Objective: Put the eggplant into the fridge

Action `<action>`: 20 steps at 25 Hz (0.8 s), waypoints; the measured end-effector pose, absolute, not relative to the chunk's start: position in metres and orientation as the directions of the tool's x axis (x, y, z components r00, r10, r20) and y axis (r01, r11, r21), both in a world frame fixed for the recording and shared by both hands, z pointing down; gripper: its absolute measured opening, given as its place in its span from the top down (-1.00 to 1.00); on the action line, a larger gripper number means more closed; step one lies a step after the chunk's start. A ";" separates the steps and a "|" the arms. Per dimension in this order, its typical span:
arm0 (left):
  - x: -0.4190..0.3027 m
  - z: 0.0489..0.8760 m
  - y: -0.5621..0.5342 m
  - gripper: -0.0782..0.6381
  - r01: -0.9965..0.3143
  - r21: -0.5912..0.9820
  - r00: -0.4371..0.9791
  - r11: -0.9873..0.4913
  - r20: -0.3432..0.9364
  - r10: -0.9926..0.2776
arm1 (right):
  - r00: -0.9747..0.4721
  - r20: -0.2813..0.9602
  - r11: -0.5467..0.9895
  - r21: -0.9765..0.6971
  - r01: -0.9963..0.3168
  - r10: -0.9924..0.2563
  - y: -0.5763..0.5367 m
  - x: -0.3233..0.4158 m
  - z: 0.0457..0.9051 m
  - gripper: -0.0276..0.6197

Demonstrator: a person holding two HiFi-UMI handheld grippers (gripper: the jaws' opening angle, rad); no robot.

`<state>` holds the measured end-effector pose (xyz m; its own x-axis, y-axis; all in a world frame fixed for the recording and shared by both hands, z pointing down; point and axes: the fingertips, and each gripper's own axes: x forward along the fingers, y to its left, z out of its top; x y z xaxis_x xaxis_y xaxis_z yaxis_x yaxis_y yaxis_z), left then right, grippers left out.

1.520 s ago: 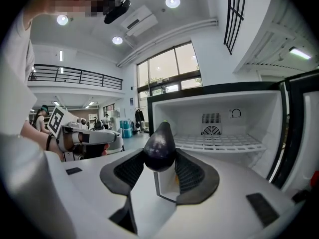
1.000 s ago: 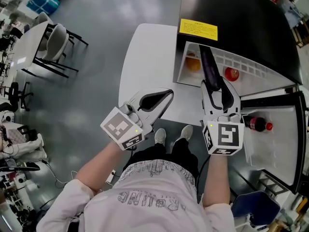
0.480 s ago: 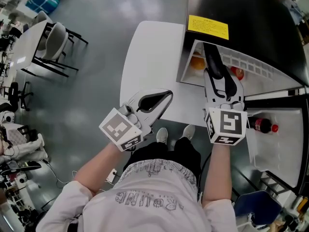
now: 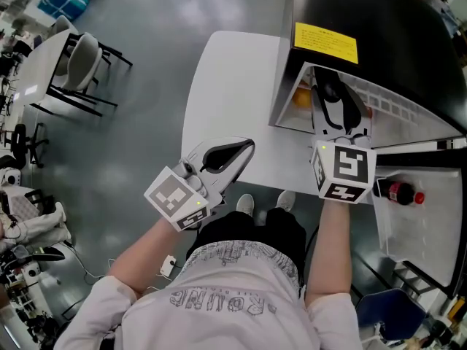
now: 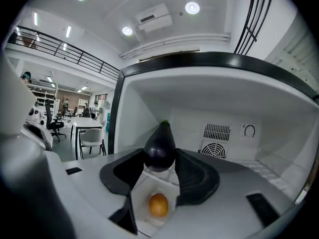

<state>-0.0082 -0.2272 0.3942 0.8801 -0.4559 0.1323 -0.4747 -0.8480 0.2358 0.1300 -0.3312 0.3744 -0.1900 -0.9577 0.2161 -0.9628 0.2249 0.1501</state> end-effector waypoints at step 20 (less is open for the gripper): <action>-0.015 0.404 -0.232 0.76 -0.472 0.238 0.882 -0.849 0.116 -0.457 | -0.117 0.267 0.180 0.224 -0.958 -0.956 -0.362 0.129 0.384 0.31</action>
<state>-0.0150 -0.2324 0.4041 0.8818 -0.4571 0.1162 -0.4715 -0.8492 0.2376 0.1286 -0.3616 0.3841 -0.1173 -0.9565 0.2671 -0.9577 0.1801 0.2245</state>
